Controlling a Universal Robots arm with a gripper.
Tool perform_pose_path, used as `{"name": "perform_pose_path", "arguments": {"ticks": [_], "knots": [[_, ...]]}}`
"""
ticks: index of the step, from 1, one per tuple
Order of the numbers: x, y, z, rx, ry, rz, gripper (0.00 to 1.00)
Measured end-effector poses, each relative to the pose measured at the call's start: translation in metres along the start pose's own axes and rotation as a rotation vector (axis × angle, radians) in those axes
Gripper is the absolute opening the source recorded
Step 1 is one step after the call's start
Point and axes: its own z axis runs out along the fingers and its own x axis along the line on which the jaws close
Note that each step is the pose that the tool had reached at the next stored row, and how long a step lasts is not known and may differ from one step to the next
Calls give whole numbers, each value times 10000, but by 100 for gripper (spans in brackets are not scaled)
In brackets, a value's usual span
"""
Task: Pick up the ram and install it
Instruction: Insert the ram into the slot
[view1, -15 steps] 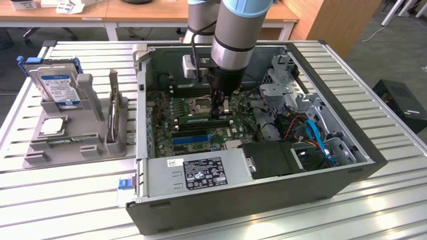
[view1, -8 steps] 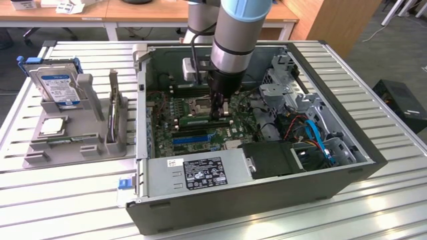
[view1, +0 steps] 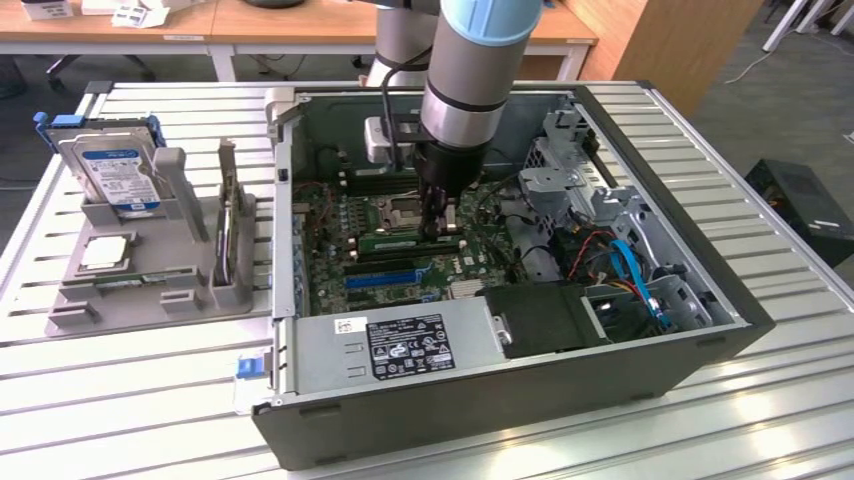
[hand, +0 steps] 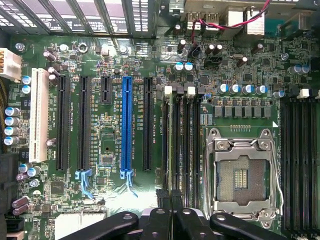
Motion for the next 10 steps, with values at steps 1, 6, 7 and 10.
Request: {"name": "perform_pose_path", "arguments": {"ticks": [1,6,7,10], "knots": [[0,0,2,0,0,0,12],[0,-4,8,0,-1,2,12],[0,-6,8,0,-1,0,12],[0,-7,12,0,-1,0,12]]}}
